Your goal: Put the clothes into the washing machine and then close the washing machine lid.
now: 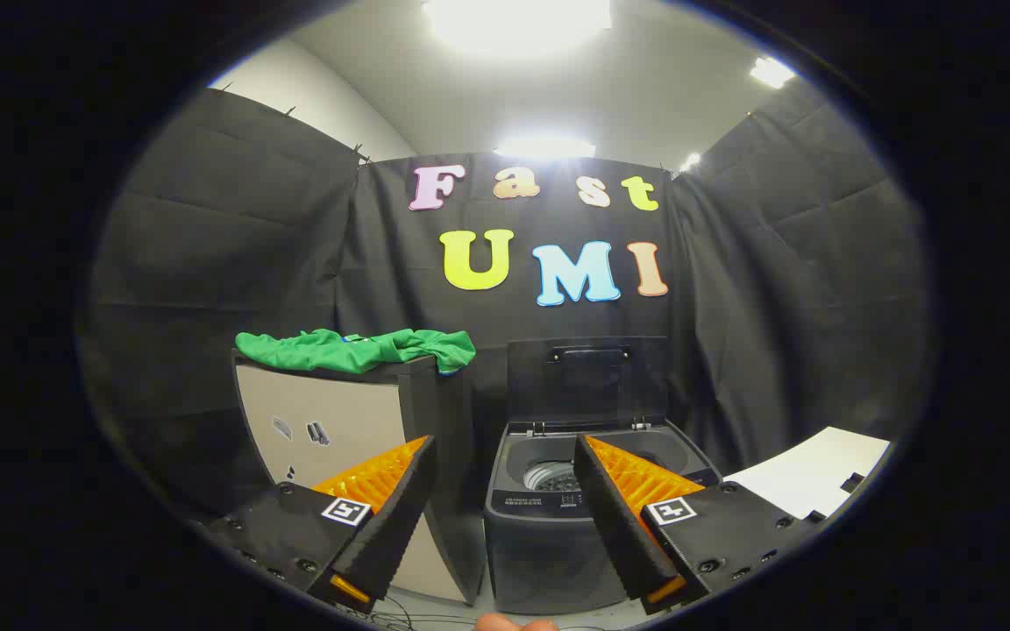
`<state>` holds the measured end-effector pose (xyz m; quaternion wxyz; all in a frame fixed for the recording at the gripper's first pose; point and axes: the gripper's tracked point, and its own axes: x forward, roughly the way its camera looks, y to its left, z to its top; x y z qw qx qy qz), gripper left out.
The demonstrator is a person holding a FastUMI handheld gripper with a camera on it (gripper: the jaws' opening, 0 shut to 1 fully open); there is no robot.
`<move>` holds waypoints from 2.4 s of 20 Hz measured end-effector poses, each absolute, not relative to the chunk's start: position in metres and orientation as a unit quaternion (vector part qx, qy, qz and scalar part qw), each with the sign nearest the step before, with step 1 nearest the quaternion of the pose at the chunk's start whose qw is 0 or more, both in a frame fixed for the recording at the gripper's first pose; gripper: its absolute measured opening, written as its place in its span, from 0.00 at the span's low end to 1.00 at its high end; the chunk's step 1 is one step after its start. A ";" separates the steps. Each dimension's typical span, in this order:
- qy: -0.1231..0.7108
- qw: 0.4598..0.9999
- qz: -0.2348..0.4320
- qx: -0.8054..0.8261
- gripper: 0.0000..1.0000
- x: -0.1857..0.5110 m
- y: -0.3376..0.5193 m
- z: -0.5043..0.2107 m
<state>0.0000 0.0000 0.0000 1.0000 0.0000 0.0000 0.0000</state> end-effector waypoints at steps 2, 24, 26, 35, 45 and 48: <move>0.000 1.000 0.001 0.005 0.98 -0.001 0.001 -0.002; 0.007 0.999 0.050 0.018 0.98 -0.013 0.008 0.002; 0.006 0.996 0.088 0.016 0.98 -0.014 0.026 0.016; 0.050 0.985 0.164 0.033 0.98 0.067 0.121 0.134; 0.232 0.953 0.183 0.061 0.98 0.172 0.251 0.131; 0.290 0.941 0.158 0.072 0.98 0.205 0.267 0.113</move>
